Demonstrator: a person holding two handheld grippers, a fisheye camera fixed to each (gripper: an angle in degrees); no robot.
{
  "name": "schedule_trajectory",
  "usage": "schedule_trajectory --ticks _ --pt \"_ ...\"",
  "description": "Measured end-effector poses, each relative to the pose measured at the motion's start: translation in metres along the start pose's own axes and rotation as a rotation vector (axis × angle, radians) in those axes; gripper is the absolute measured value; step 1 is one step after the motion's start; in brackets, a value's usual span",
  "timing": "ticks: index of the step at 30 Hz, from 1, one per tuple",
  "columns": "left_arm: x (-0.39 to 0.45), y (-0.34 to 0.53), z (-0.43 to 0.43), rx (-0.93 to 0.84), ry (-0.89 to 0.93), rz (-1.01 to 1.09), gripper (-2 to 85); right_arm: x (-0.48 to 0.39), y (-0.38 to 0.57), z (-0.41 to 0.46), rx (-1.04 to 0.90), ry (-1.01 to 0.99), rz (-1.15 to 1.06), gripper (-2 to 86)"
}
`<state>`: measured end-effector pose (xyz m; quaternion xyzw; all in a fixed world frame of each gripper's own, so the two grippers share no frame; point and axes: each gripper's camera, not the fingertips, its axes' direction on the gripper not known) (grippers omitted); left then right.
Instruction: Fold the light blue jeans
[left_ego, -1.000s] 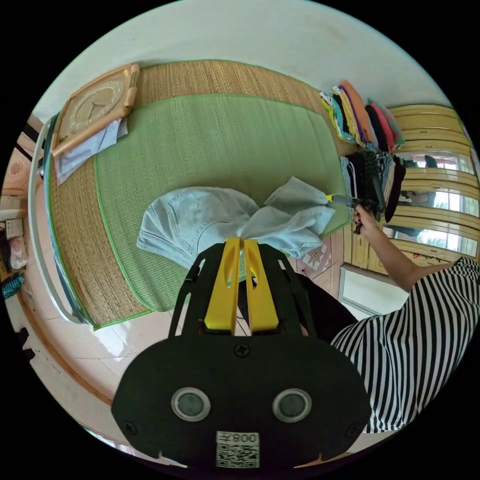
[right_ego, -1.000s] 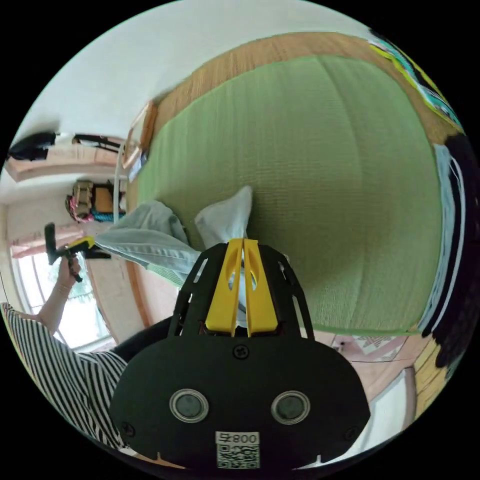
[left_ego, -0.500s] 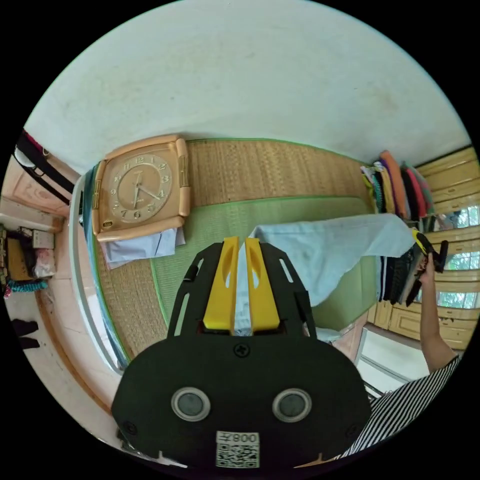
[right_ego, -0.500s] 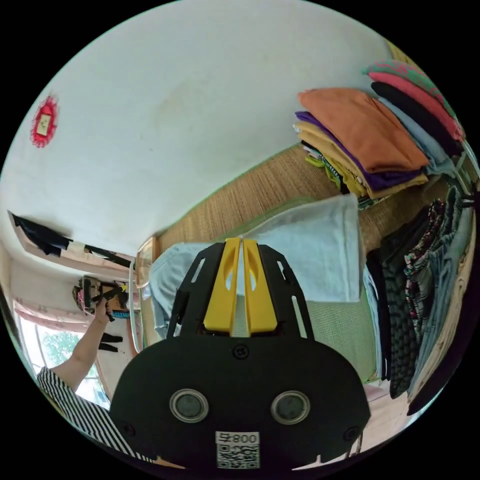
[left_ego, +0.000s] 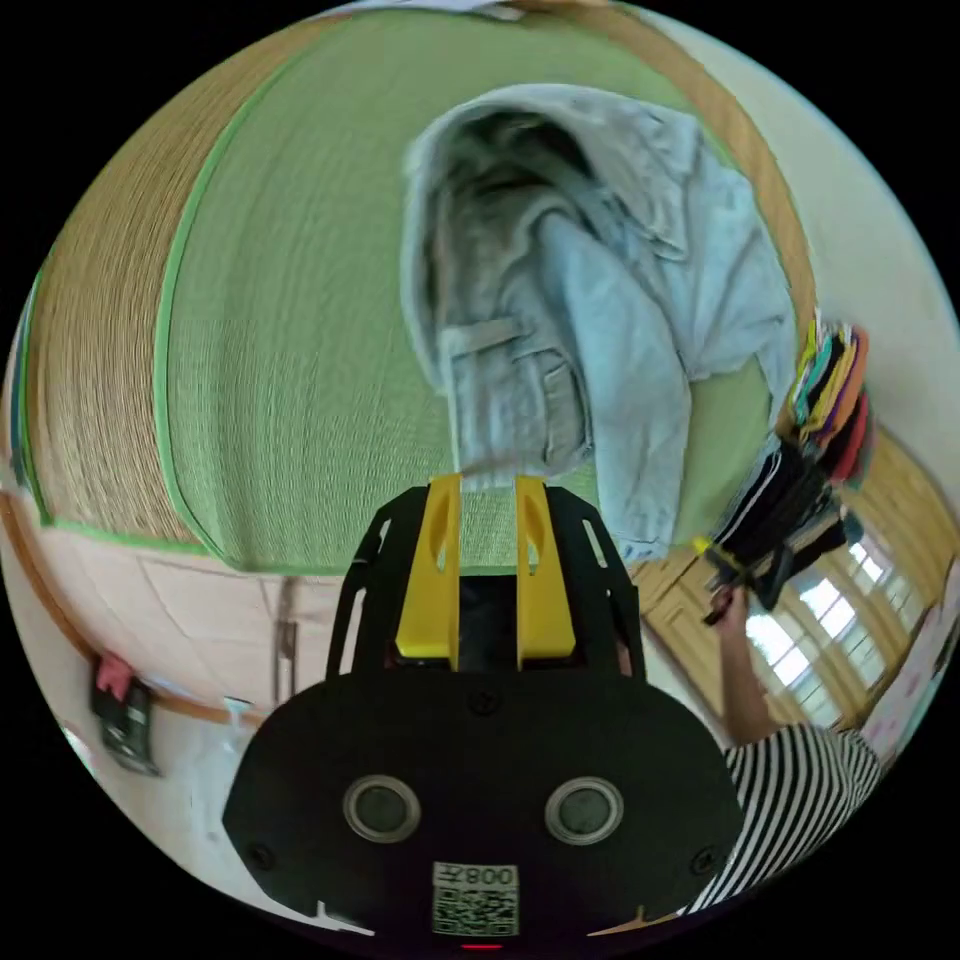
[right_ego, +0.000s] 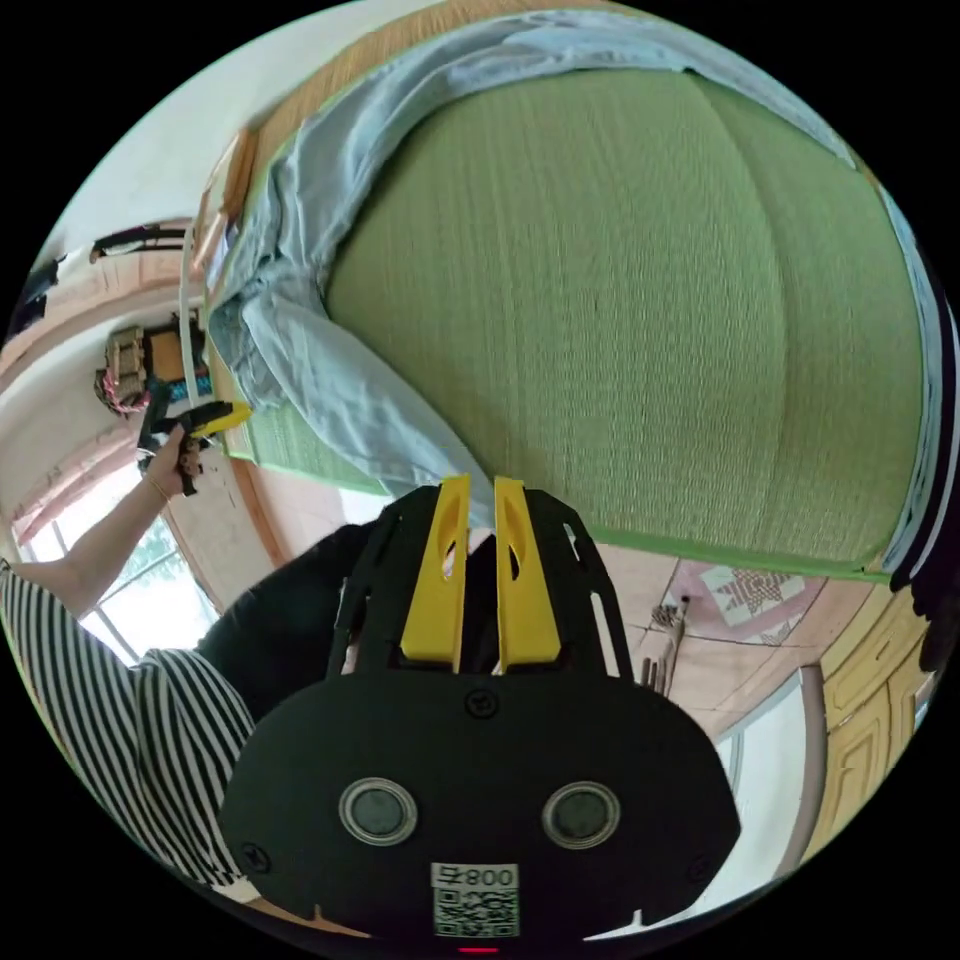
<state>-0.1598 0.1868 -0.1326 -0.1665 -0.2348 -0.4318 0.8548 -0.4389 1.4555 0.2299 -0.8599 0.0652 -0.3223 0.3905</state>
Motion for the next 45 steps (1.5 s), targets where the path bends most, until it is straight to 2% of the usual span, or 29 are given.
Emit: schedule_trajectory --ticks 2,5,7,13,16,22,24,28,31,36,38,40,45 --pt "-0.021 0.006 0.01 0.022 0.088 -0.139 9.9 0.0 0.013 0.011 -0.061 0.048 -0.002 7.8" --pt "-0.032 0.0 0.02 0.048 0.18 -0.212 10.7 0.009 0.017 0.019 -0.092 0.063 0.012 8.8" --pt "-0.031 -0.009 0.025 0.058 0.197 -0.216 10.6 0.013 0.014 0.019 -0.084 0.073 0.009 9.0" --pt "-0.021 -0.035 0.035 -0.004 0.094 -0.193 6.9 0.015 0.005 0.018 -0.08 0.109 -0.025 8.4" --pt "-0.017 -0.039 0.037 0.048 0.188 -0.151 3.2 0.019 0.011 0.009 -0.047 0.102 -0.018 5.5" --pt "-0.01 -0.042 0.05 0.065 0.158 -0.108 1.4 0.027 0.015 -0.001 -0.089 0.037 -0.008 1.5" --pt "-0.013 -0.037 0.048 0.083 0.157 -0.098 1.2 0.029 0.019 -0.017 -0.074 0.013 -0.001 1.1" --pt "-0.027 -0.017 0.032 0.171 0.288 -0.094 1.0 0.027 0.032 -0.095 0.015 -0.045 0.004 0.6" --pt "-0.025 -0.005 0.008 0.227 0.319 -0.025 0.9 0.007 0.032 -0.171 0.079 0.072 -0.047 0.2" --pt "-0.024 0.014 -0.039 0.345 0.353 0.069 0.8 -0.039 0.057 -0.326 0.409 0.167 -0.176 0.1" --pt "-0.029 0.025 -0.053 0.365 0.358 0.099 0.8 -0.062 0.069 -0.365 0.453 0.323 -0.219 0.2" --pt "-0.035 0.035 -0.058 0.389 0.344 0.086 0.8 -0.066 0.072 -0.366 0.435 0.374 -0.219 0.4" --pt "-0.07 0.052 -0.058 0.451 0.338 -0.011 0.8 -0.015 0.058 -0.285 0.311 0.213 -0.106 1.5"
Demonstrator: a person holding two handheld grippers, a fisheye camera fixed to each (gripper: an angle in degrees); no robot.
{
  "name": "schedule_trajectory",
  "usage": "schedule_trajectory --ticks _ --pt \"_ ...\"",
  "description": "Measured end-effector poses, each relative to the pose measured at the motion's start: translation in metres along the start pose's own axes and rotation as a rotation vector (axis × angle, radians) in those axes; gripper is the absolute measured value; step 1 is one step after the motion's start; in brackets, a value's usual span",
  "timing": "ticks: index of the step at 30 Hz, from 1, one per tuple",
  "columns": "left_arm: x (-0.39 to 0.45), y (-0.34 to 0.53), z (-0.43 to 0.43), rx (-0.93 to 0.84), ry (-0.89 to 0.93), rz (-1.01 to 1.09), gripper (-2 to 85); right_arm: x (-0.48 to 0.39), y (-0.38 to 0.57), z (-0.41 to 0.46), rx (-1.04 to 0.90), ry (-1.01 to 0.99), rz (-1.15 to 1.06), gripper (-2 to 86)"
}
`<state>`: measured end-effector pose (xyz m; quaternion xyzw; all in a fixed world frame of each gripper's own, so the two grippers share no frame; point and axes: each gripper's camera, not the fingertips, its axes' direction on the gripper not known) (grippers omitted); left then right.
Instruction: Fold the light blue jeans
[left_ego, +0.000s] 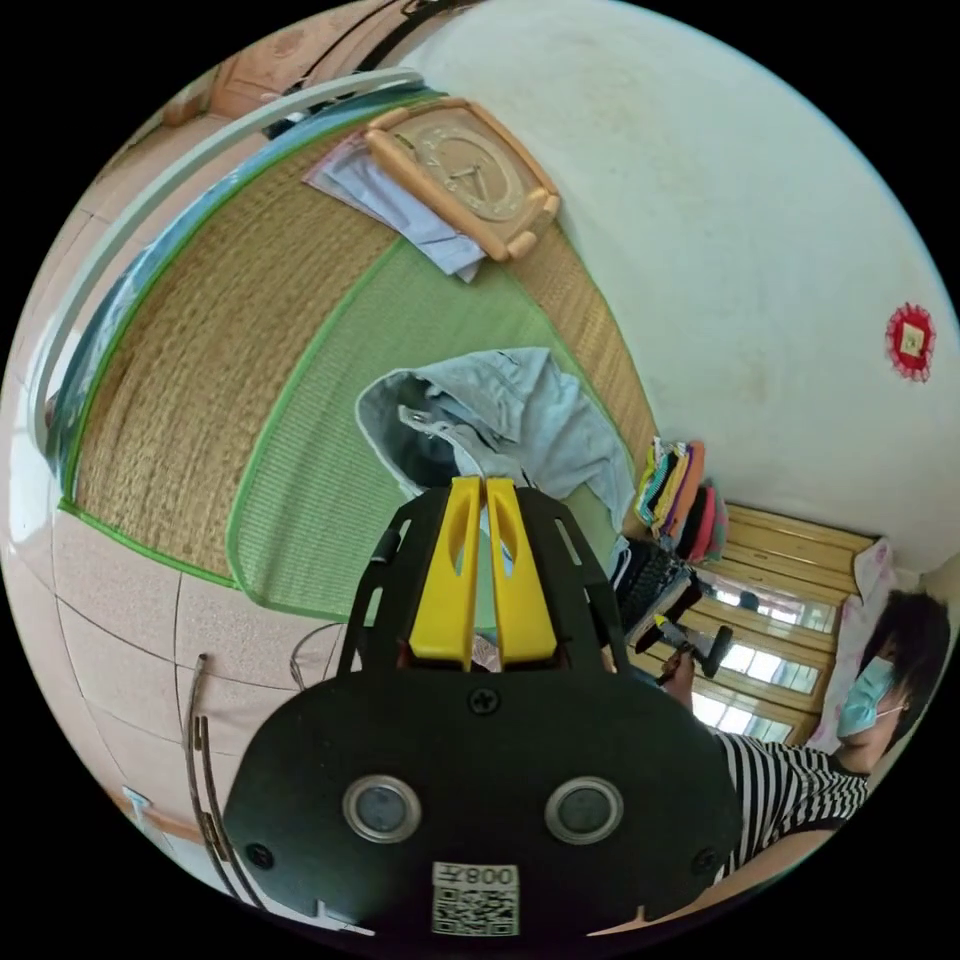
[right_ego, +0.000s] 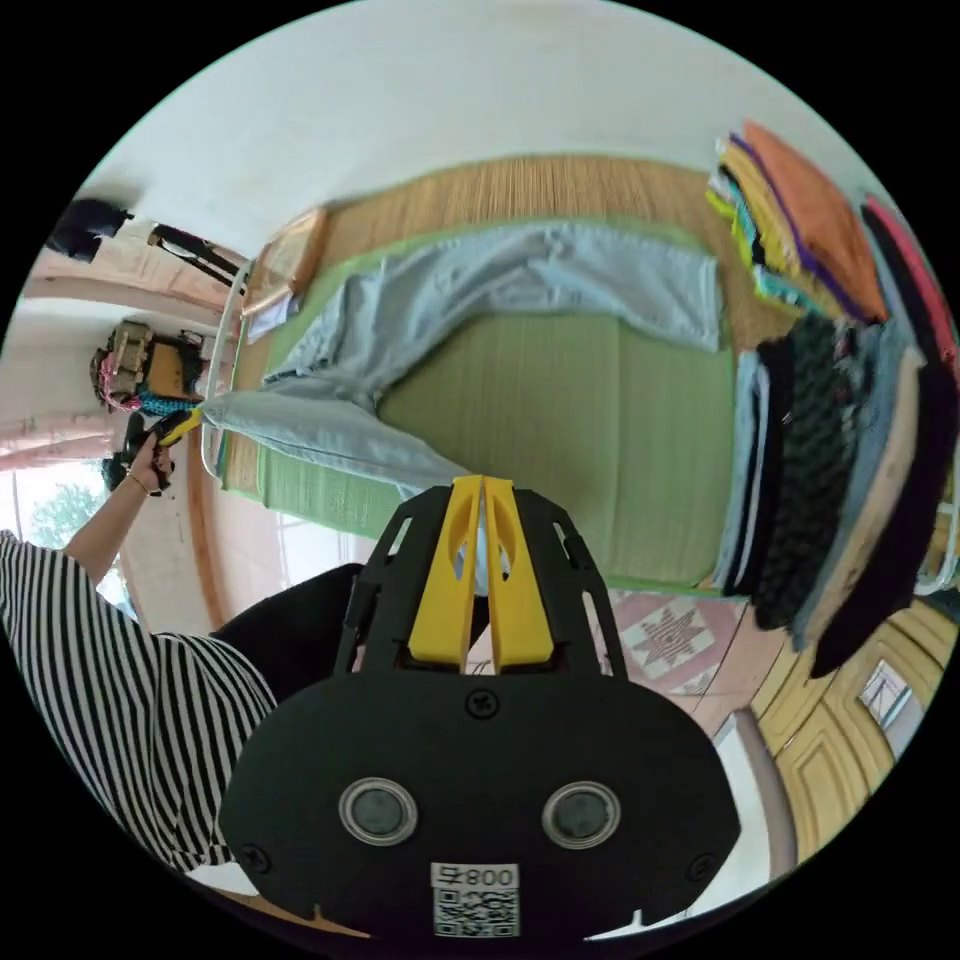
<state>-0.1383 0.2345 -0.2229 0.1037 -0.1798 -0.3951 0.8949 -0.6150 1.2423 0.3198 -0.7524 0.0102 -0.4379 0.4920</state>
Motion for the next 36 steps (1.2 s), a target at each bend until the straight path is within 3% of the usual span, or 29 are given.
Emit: schedule_trajectory --ticks 4,7,10,20,30,36 --pt "-0.033 0.004 0.012 -0.031 -0.069 -0.112 0.8 0.028 0.023 0.113 -0.248 -0.113 0.095 5.7" --pt "-0.029 0.008 0.024 -0.065 -0.113 -0.098 0.8 0.033 0.04 0.151 -0.342 -0.028 0.089 6.6" --pt "-0.017 0.008 0.028 -0.087 -0.14 -0.061 0.8 0.045 0.052 0.158 -0.337 0.049 0.091 7.6" --pt "0.025 0.02 0.032 -0.125 -0.231 0.019 0.8 0.072 0.051 0.18 -0.3 0.026 0.114 6.3" --pt "0.048 0.046 0.02 -0.111 -0.221 0.004 0.8 0.074 0.074 0.138 -0.283 -0.117 0.132 1.1" --pt "0.071 0.047 -0.001 -0.081 -0.16 0.015 0.9 0.044 0.047 -0.007 -0.101 0.027 -0.011 0.7"
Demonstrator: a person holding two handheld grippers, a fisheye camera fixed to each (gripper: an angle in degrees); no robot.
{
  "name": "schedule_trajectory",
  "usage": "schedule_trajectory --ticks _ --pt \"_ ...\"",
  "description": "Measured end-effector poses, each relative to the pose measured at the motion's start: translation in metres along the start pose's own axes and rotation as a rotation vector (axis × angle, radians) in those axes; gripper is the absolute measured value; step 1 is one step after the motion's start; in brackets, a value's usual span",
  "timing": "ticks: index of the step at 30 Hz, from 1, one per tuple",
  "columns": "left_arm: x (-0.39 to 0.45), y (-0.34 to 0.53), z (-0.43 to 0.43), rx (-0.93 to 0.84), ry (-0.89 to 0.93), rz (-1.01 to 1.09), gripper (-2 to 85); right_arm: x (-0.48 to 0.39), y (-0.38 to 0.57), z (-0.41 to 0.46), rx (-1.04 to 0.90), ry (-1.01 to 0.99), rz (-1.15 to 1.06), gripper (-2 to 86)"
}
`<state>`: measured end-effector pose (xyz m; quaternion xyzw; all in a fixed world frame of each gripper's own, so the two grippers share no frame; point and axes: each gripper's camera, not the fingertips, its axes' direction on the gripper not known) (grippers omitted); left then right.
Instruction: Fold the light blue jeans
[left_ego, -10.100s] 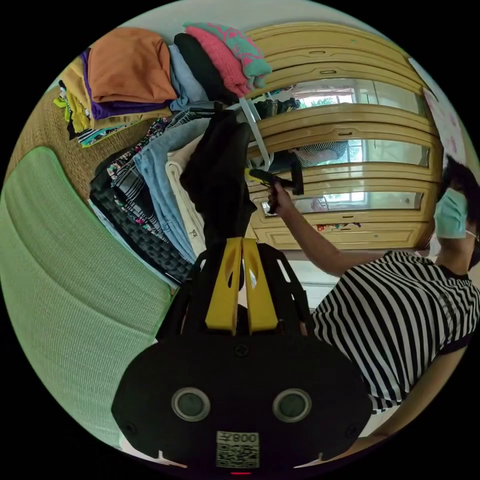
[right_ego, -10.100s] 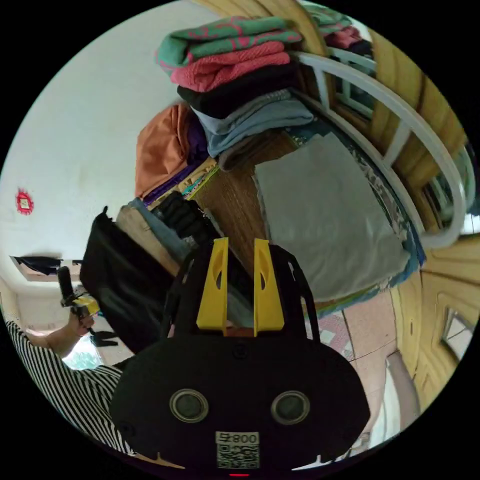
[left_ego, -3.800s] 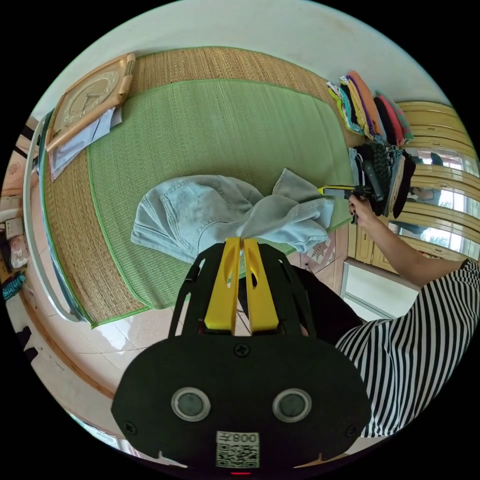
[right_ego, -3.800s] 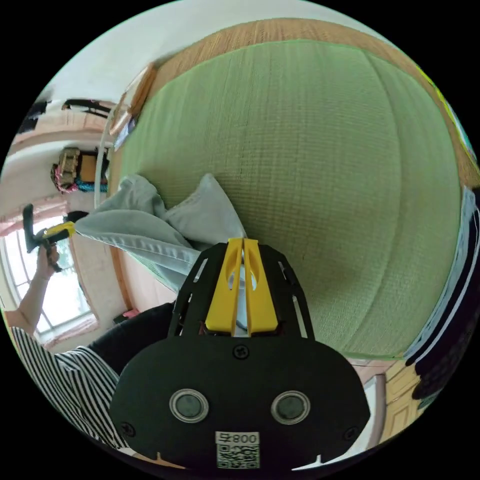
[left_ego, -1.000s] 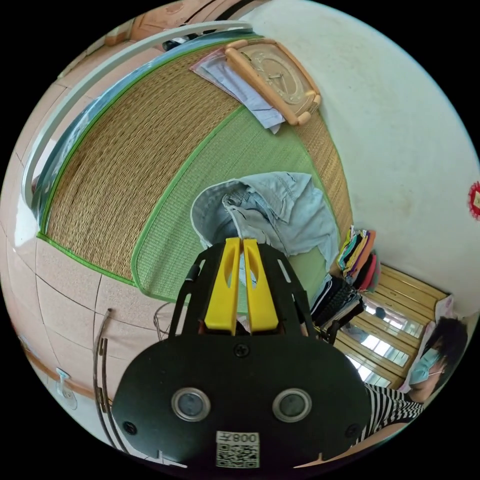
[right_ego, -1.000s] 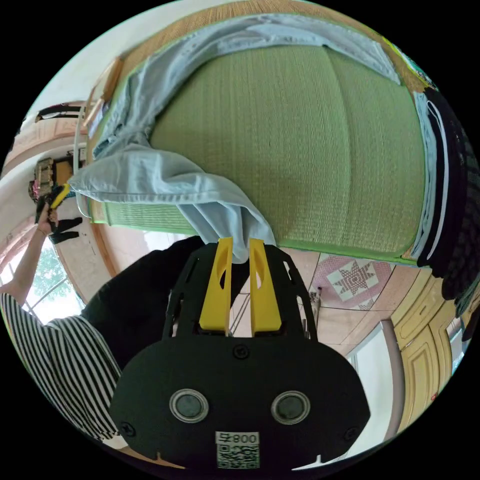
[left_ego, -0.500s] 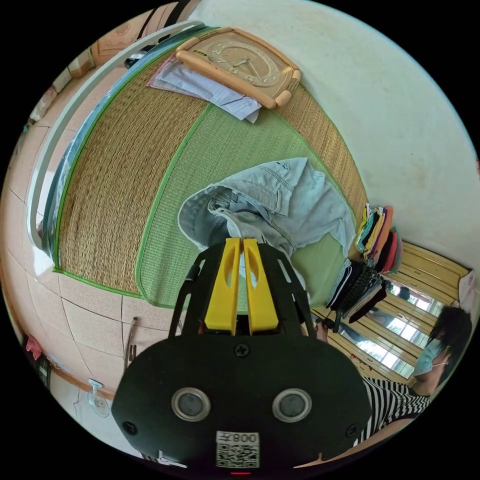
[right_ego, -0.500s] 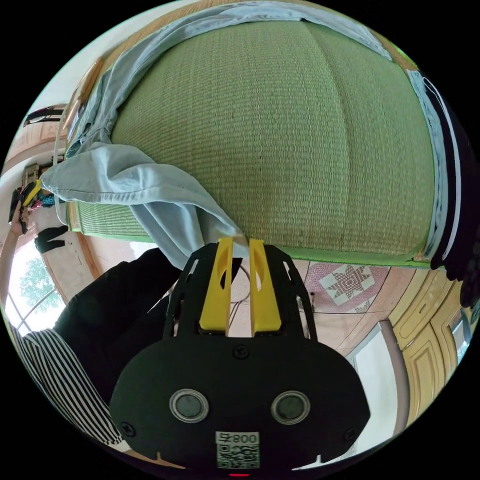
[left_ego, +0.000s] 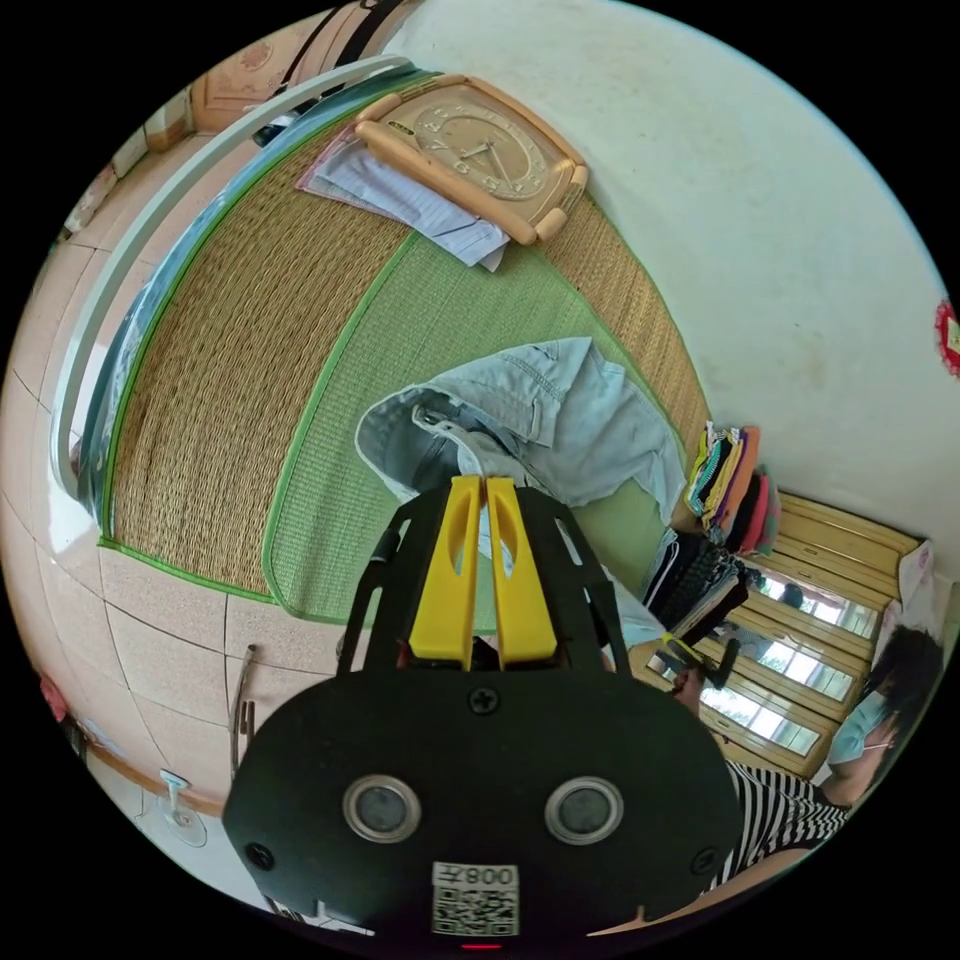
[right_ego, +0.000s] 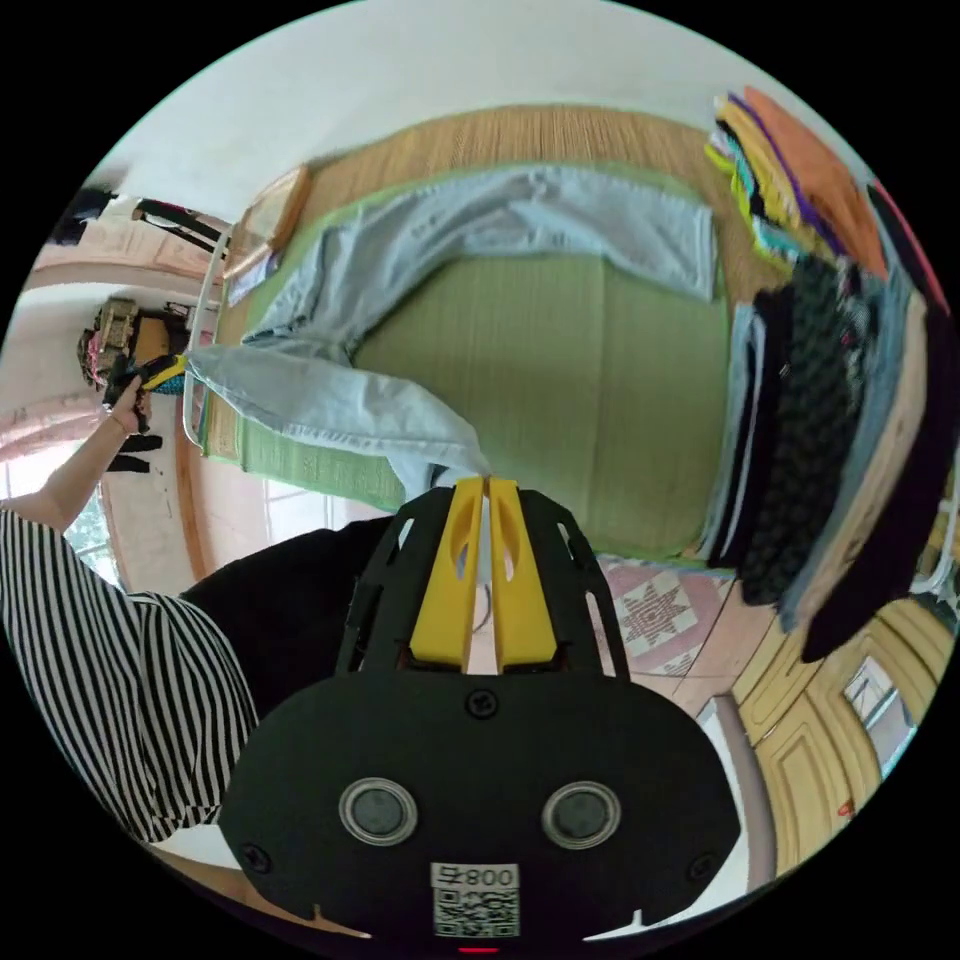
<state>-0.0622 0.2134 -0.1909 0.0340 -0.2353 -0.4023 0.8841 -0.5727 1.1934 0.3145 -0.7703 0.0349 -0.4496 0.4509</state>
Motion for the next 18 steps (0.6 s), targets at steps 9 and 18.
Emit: schedule_trajectory --ticks 9,18 --pt "0.025 0.011 -0.054 0.084 0.14 0.017 0.9 -0.067 -0.004 -0.122 0.237 0.34 -0.155 0.6" --pt "0.009 0.048 -0.043 -0.073 0.038 -0.154 0.8 0.014 0.032 0.071 -0.048 0.021 0.197 0.9"
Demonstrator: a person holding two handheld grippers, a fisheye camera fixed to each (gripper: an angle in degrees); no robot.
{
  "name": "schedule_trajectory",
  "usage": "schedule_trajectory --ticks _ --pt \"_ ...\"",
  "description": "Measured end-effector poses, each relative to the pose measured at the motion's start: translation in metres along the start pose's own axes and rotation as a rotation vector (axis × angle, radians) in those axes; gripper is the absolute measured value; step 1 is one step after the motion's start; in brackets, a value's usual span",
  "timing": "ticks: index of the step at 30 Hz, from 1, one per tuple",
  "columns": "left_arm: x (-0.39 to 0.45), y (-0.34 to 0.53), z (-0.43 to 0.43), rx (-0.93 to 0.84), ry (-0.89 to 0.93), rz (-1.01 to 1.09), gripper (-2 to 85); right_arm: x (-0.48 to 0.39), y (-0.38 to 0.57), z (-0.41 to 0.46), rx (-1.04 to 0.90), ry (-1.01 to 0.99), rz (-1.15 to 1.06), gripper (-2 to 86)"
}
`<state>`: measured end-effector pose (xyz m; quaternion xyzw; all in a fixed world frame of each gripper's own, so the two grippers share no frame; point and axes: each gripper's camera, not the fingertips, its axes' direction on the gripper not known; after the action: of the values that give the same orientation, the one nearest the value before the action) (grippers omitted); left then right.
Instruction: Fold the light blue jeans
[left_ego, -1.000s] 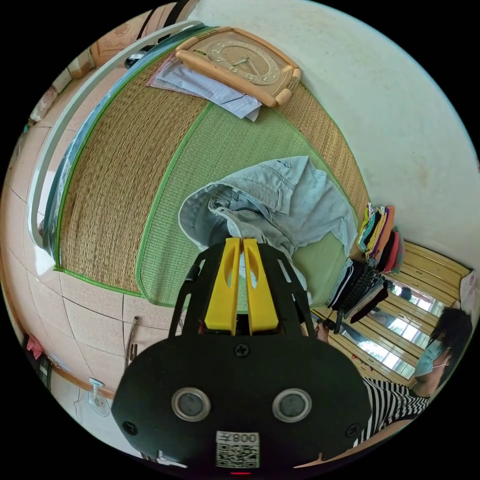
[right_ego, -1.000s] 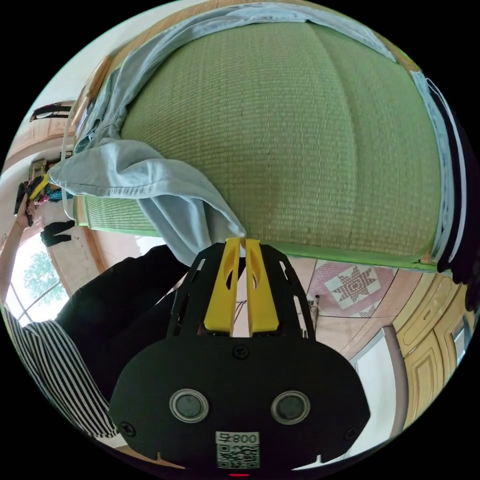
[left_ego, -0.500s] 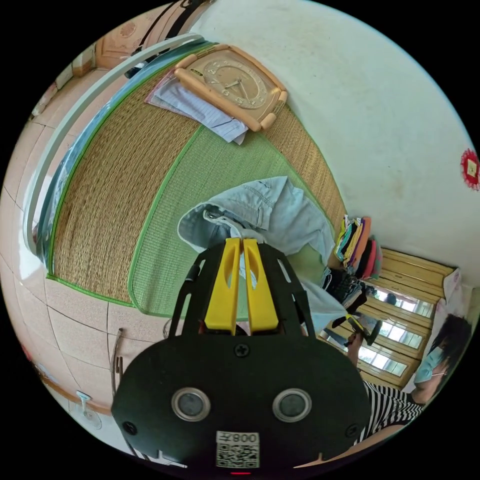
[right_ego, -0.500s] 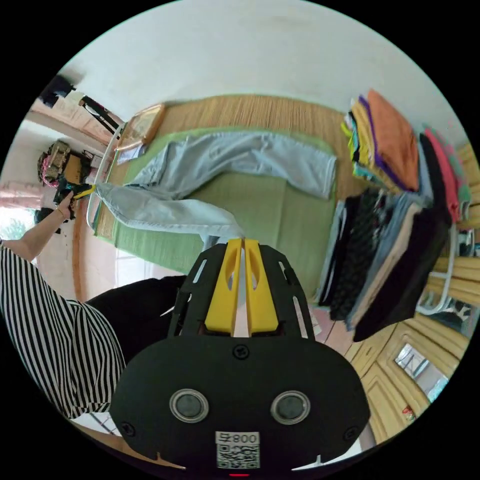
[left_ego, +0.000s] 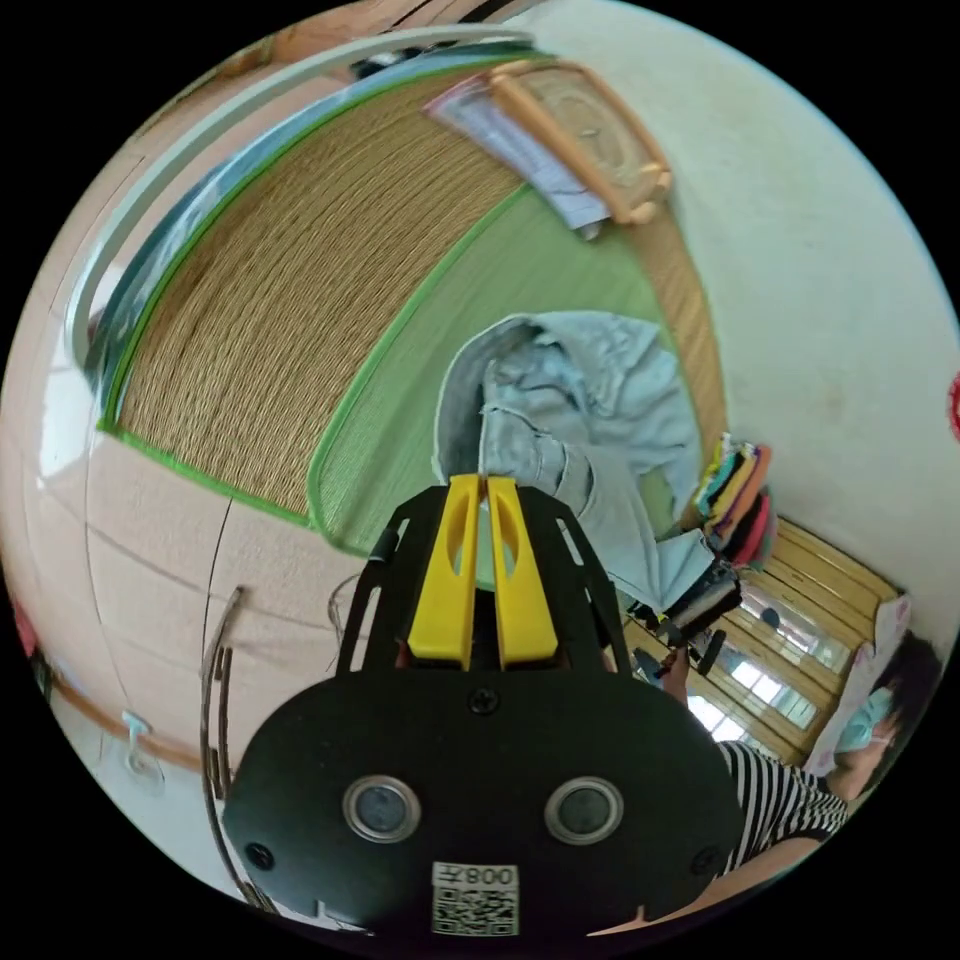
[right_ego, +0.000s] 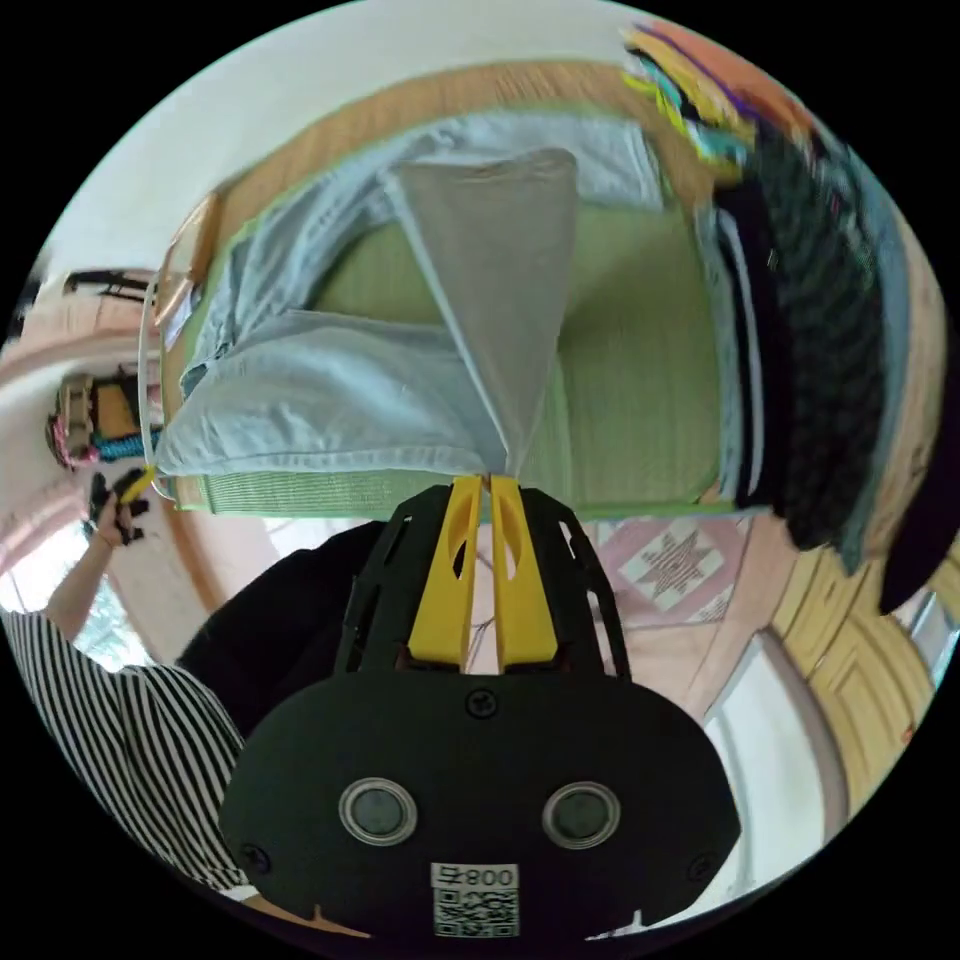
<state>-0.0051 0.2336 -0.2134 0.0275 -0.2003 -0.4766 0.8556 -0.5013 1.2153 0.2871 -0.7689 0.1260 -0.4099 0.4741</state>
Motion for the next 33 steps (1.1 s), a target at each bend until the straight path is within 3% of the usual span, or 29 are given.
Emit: schedule_trajectory --ticks 3,6,10,14,20,25,28,33 --pt "-0.003 0.013 0.008 -0.036 -0.104 -0.112 0.5 0.037 0.014 0.069 -0.122 -0.127 0.193 0.7" --pt "0.017 0.025 -0.002 -0.016 -0.117 -0.093 0.3 0.05 0.032 0.082 -0.061 -0.201 0.273 0.6" --pt "0.093 0.022 0.017 -0.153 -0.13 0.128 0.3 0.02 0.021 0.067 0.091 -0.257 0.129 0.7" --pt "0.213 0.024 0.088 -0.376 -0.01 0.469 0.9 -0.033 -0.018 0.093 0.074 0.011 -0.07 2.3" --pt "0.363 0.042 0.175 -0.551 0.164 0.794 2.2 -0.072 -0.039 0.145 0.079 0.069 -0.231 8.2" --pt "0.415 0.045 0.195 -0.582 0.141 0.844 2.3 -0.082 -0.035 0.169 0.098 0.163 -0.257 4.9" --pt "0.434 0.046 0.196 -0.587 0.113 0.843 2.3 -0.075 -0.025 0.163 0.132 0.082 -0.238 2.3" --pt "0.467 0.058 0.187 -0.594 0.146 0.866 2.4 -0.032 0.014 0.097 0.359 -0.084 -0.105 1.0"
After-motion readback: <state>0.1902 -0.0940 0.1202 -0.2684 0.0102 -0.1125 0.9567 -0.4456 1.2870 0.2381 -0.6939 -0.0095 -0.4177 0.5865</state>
